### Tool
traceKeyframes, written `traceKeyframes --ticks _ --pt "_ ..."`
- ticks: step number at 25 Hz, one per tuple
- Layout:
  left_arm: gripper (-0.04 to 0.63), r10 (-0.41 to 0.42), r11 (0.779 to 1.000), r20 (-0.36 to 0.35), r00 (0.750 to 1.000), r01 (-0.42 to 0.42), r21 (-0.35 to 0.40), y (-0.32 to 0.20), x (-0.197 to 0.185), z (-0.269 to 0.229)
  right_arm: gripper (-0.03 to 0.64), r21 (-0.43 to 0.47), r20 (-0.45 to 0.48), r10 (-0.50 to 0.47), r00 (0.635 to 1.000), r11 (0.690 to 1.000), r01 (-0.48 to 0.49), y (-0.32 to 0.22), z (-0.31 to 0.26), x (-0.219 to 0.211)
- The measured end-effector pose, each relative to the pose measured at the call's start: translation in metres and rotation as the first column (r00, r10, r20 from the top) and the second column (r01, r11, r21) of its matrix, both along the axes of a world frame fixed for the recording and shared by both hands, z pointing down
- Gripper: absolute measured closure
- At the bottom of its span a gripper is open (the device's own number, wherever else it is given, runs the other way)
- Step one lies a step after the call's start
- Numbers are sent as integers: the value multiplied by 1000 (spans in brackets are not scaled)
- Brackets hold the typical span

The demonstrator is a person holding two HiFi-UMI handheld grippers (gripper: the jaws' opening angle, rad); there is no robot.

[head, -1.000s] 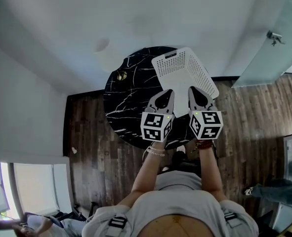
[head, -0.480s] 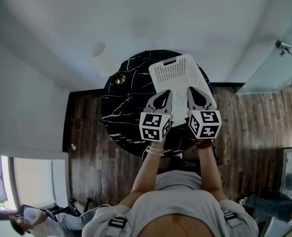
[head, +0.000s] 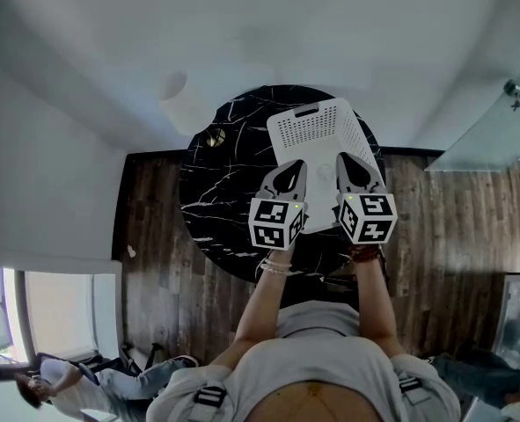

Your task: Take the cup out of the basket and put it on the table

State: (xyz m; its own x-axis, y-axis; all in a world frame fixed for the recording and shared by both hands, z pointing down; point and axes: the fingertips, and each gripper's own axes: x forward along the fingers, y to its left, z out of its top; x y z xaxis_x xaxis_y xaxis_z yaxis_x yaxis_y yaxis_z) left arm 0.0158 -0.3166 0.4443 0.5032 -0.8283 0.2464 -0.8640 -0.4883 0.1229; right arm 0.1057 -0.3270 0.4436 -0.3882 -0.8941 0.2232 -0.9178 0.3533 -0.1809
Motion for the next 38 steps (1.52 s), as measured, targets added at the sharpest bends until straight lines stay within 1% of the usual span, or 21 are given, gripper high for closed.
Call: traceKeyframes --ticks 5,10,14,17,22,29,38 --pt "589 16 1000 5 1000 -16 -12 -10 -6 6 609 -15 -6 6 1000 1000 -6 -11 6 -5" --pt "589 54 998 8 999 -53 -29 -24 -6 12 609 -44 -29 32 999 998 -33 -22 15 -4" --pt "589 89 995 12 996 -88 -43 -33 -5 17 609 -80 -49 54 997 995 -58 -32 27 0" --pt "589 111 992 12 994 -110 -59 -37 -5 24 609 -128 -74 44 996 990 -53 -37 43 -1" --pt "589 144 986 12 990 -142 -90 -43 -5 37 609 -230 -122 -12 992 973 -16 -47 74 -5" --pt "589 170 978 3 985 -168 -125 -56 -4 51 607 -302 -134 -21 991 953 -21 -59 97 -8" --pt "589 190 970 -3 982 -189 -154 -67 4 63 607 -407 -172 -73 982 914 -3 -69 131 -2"
